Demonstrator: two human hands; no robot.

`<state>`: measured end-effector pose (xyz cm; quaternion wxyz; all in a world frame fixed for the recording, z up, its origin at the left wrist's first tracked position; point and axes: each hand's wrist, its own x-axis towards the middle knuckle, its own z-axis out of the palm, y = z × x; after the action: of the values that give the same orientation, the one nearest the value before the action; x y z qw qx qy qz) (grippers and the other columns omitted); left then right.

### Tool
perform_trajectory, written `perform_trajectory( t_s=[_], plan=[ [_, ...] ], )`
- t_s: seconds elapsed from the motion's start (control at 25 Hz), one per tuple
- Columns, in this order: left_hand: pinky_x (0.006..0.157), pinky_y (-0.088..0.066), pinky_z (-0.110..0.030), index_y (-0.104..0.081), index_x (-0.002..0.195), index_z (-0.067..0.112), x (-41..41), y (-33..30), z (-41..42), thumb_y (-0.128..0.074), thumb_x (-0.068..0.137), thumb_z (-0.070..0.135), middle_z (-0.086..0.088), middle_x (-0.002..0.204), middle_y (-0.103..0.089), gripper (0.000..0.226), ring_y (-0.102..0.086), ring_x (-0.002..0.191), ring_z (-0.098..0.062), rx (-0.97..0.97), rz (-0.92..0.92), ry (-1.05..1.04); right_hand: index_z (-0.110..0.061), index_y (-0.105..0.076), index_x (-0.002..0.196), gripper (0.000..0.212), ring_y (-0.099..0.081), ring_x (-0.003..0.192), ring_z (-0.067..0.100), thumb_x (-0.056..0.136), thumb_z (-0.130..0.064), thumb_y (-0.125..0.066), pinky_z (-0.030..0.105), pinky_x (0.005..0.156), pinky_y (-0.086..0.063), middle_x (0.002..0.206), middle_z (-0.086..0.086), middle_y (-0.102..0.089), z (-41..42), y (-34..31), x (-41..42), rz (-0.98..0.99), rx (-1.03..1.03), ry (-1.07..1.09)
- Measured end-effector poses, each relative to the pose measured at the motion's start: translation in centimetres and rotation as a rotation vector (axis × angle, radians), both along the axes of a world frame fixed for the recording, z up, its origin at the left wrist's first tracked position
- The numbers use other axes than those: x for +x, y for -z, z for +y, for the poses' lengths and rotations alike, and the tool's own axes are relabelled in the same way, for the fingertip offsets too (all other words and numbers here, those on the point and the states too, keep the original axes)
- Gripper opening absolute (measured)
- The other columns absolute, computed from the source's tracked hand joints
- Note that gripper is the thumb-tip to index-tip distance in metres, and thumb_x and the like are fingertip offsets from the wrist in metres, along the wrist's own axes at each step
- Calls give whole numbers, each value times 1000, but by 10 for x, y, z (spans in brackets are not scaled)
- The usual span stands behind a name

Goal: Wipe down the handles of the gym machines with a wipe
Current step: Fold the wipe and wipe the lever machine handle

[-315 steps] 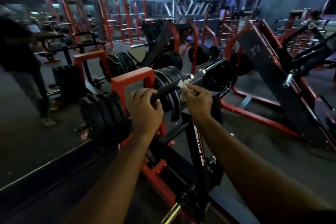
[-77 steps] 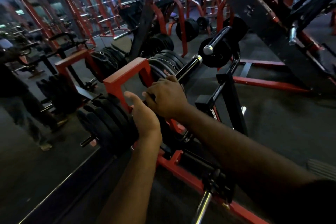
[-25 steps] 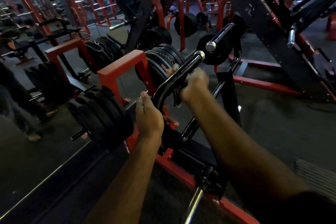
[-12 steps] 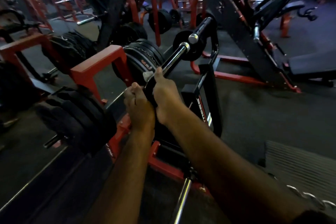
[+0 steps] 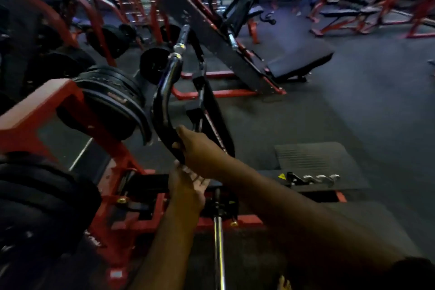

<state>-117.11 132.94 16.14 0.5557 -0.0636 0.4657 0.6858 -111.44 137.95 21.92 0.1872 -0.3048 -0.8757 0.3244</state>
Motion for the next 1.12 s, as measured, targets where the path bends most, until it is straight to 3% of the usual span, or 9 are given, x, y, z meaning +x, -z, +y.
perform_trajectory(
  t_s=[0.08, 0.12, 0.32, 0.44, 0.56, 0.72, 0.84, 1.0, 1.12],
  plan=[
    [100, -40, -42, -63, 108, 13, 17, 2, 1, -27, 106, 37, -9, 115, -64, 43, -51, 128, -29, 65, -87, -8, -3, -51, 119, 25, -62, 95, 33, 94, -7, -53, 35, 73, -47, 106, 20, -63, 7, 5, 18, -281, 95, 9],
    [92, -45, -39, -64, 100, 14, 26, -2, 1, -28, 105, 32, -8, 112, -67, 40, -56, 121, -29, 94, -123, -29, 1, -55, 116, 24, -62, 94, 35, 92, -4, -53, 34, 73, -46, 106, 22, -63, 9, 10, 30, -296, 105, 45],
    [65, -52, -29, -66, 90, 14, 105, -32, 7, -43, 102, 21, -13, 96, -70, 26, -67, 77, -21, 131, -43, 205, -11, -67, 85, 27, -62, 76, 16, 89, 7, -48, 18, 63, -48, 83, 2, -65, -6, 22, 118, 376, -187, 574],
    [48, -53, -22, -69, 93, 13, 189, -50, 0, -52, 100, 24, -5, 72, -74, 22, -71, 63, -17, 191, 87, 496, -21, -63, 86, 21, -58, 70, 13, 92, -9, -47, 27, 63, -47, 80, 4, -62, -24, 13, 201, 735, -374, 817],
    [66, -60, -35, -73, 108, 15, 282, -55, -9, -59, 94, 11, -9, 93, -76, 20, -73, 83, -24, 264, 226, 758, -20, -60, 98, 27, -58, 81, 24, 82, -4, -45, 34, 66, -49, 101, 18, -57, -55, 8, 307, 929, -376, 1052],
    [92, -56, -45, -74, 102, 6, 413, -56, -25, -63, 87, -4, -19, 103, -74, 22, -71, 100, -33, 329, 264, 1013, -3, -55, 100, 21, -58, 76, 22, 87, 13, -51, 30, 65, -52, 85, 15, -58, -112, 6, 448, 991, -162, 1306],
    [87, -56, -38, -75, 95, 4, 533, -57, -48, -67, 85, 2, -17, 97, -74, 12, -71, 92, -28, 365, 271, 1168, 1, -68, 96, 12, -69, 83, 23, 85, 3, -68, 31, 74, -59, 90, 17, -71, -159, 9, 567, 921, -11, 1504],
    [76, -60, -32, -73, 92, 6, 695, -56, -73, -76, 82, 6, -12, 87, -74, 11, -71, 81, -21, 593, 349, 1272, -3, -76, 93, 13, -73, 84, 26, 89, -4, -63, 39, 78, -61, 87, 14, -75, -197, -2, 715, 957, 83, 1642],
    [70, -59, -28, -69, 88, 9, 809, -62, -77, -74, 82, -3, -13, 86, -72, 14, -71, 82, -24, 652, 354, 1254, -2, -75, 93, 11, -73, 80, 20, 86, -10, -71, 31, 74, -61, 85, 12, -75, -208, -20, 815, 909, 137, 1667]
  ],
)
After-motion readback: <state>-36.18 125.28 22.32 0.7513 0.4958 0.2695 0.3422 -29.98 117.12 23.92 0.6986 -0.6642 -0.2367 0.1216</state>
